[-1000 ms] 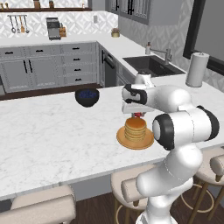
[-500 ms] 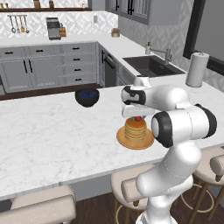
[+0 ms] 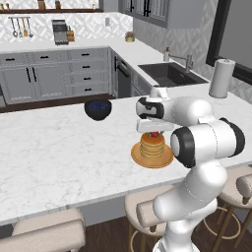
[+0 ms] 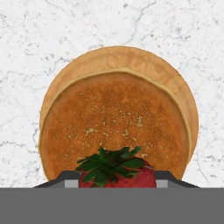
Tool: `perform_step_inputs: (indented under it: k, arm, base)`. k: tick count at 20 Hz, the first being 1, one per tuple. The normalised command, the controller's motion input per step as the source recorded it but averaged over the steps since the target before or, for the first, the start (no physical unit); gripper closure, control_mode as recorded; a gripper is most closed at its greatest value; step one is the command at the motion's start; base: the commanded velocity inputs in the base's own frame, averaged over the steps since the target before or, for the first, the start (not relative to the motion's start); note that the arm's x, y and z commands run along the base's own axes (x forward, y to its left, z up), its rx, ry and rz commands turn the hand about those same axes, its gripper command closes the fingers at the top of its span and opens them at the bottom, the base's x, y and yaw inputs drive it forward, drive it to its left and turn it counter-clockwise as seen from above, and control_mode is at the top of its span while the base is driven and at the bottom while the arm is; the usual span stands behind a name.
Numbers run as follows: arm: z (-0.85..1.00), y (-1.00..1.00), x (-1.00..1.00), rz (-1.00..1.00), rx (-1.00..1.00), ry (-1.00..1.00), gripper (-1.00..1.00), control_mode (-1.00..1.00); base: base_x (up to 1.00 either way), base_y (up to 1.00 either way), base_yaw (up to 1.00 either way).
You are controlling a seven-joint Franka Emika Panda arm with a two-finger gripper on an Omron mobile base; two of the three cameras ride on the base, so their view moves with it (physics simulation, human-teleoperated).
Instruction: Take the strawberry from the fridge and place it on top of the pancake, located on the dining counter.
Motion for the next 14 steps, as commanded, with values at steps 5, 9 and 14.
perform_step_inputs:
  k: [5,9,14]
  arm:
    - [-0.27,0.00,0.00,0.00,-0.02,0.00,1.00,-1.00]
    - [-0.19,0.00,0.00,0.00,-0.02,0.00,1.00,-1.00]
    - [-0.03,0.00,-0.02,0.00,0.00,0.04,1.00,-1.00]
  base:
    - [0.00,0.00,0.00]
    - [0.00,0.00,0.00]
    - [0.00,0.00,0.00]
